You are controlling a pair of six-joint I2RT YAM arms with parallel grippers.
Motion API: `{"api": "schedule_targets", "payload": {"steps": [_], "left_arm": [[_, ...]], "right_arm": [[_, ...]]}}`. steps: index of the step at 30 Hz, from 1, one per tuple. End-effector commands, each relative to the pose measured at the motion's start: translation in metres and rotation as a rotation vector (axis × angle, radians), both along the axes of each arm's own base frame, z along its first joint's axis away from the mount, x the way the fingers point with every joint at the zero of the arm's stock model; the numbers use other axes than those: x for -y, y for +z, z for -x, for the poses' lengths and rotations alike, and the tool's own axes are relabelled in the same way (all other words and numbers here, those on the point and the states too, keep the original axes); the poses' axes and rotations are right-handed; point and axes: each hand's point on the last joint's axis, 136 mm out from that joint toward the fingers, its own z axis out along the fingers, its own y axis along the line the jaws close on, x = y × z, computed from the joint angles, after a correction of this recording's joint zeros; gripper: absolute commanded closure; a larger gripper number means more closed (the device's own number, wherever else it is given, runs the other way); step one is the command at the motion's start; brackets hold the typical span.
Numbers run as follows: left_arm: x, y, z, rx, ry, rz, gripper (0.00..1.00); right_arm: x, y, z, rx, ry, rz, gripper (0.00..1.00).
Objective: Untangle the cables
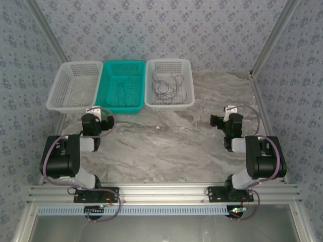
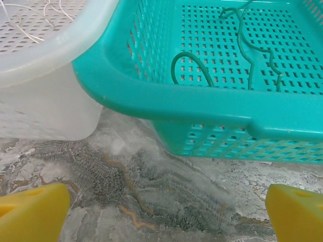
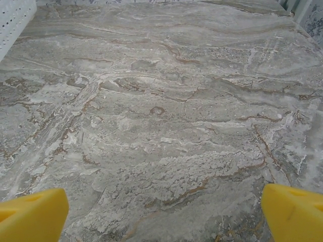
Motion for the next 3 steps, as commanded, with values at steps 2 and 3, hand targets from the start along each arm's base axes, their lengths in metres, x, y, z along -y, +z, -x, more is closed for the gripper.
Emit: {"api": "schedule_targets", "payload": {"steps": [2, 3], "left_arm": [[-0.0011, 0.0142, -0.0064, 0.053, 0.008, -0.024, 0.01], [-0.0016, 0.0144, -0.0064, 0.054, 0.009, -0.024, 0.01]], "right_arm": [[0.0007, 0.0043, -0.0029, 0.022, 0.007, 0.016, 0.00], [0.0002, 0.0042, -0.0027, 0.021, 0.008, 0.015, 0.00]]}}
